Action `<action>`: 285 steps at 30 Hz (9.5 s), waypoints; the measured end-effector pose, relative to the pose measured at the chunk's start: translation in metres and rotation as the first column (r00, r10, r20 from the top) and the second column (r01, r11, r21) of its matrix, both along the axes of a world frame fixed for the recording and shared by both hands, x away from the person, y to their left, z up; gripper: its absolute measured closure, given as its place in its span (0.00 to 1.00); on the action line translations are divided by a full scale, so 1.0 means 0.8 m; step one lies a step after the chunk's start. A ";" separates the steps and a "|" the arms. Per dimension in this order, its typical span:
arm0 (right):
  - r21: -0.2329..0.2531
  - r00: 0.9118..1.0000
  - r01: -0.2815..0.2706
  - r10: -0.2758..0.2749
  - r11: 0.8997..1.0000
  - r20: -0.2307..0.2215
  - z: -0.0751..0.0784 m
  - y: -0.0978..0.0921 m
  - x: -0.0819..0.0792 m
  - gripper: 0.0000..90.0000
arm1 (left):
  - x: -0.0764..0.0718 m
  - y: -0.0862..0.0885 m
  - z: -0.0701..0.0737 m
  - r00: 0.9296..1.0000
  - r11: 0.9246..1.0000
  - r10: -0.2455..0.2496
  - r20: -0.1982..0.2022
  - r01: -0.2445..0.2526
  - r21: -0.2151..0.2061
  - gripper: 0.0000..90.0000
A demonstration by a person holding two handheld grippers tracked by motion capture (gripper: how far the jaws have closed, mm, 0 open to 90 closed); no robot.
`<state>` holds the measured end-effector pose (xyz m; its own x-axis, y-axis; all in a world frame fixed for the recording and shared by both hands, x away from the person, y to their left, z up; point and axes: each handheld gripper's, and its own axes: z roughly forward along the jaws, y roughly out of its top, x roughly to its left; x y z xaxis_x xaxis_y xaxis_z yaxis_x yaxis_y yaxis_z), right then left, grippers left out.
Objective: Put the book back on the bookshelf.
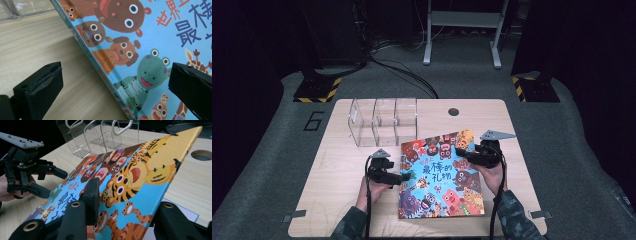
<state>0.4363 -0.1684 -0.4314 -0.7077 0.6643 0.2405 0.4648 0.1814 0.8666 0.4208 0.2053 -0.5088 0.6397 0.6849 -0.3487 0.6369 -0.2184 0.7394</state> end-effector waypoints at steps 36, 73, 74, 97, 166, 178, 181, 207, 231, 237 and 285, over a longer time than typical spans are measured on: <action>0.030 0.994 -0.035 0.031 0.999 0.104 0.004 0.001 -0.013 0.65 | 0.000 -0.013 0.014 0.996 0.995 -0.084 0.037 0.085 -0.051 0.09; 0.075 0.999 0.021 -0.018 0.997 -0.032 -0.003 -0.005 -0.001 0.64 | -0.014 -0.009 0.033 0.987 0.999 -0.048 0.156 0.046 0.015 0.23; 0.075 0.999 0.022 -0.019 0.997 -0.040 -0.003 -0.005 0.000 0.64 | -0.015 -0.008 0.034 0.986 0.999 -0.046 0.162 0.044 0.019 0.23; 0.044 0.990 0.067 -0.061 0.997 -0.126 -0.002 -0.009 0.008 0.56 | -0.023 -0.008 0.058 0.968 0.997 -0.039 0.246 0.020 0.081 0.38; -0.098 0.996 0.008 -0.017 0.995 -0.086 0.049 0.013 0.037 0.49 | -0.039 0.001 0.092 0.925 0.987 -0.038 0.378 -0.025 0.161 0.50; -0.106 0.998 0.006 -0.013 0.994 -0.060 0.056 0.016 0.038 0.48 | -0.042 0.003 0.097 0.911 0.986 -0.020 0.413 -0.049 0.157 0.53; -0.104 0.999 0.004 -0.008 0.995 -0.046 0.057 0.017 0.038 0.48 | -0.042 0.004 0.100 0.911 0.985 -0.025 0.412 -0.046 0.163 0.54; -0.095 1.000 -0.007 0.008 0.995 0.010 0.067 0.021 0.040 0.47 | -0.045 0.009 0.109 0.875 0.981 -0.022 0.483 -0.075 0.180 0.58; -0.098 0.999 -0.028 0.032 0.995 0.032 0.067 0.021 0.038 0.46 | -0.046 0.009 0.118 0.842 0.970 -0.043 0.538 -0.093 0.223 0.59; -0.128 0.998 -0.026 0.033 0.991 0.049 0.068 0.026 0.036 0.45 | -0.043 0.011 0.116 0.839 0.970 -0.042 0.543 -0.095 0.222 0.59; -0.154 0.988 -0.083 0.102 0.985 0.118 0.068 0.020 0.016 0.49 | -0.037 0.024 0.129 0.841 0.991 -0.086 0.534 0.018 0.131 0.63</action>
<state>0.4494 -0.1524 -0.3769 -0.7859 0.6163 0.0503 0.3297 0.3488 0.8773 0.3914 0.2243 -0.4056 0.7390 0.6590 0.1399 0.1322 -0.3456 0.9290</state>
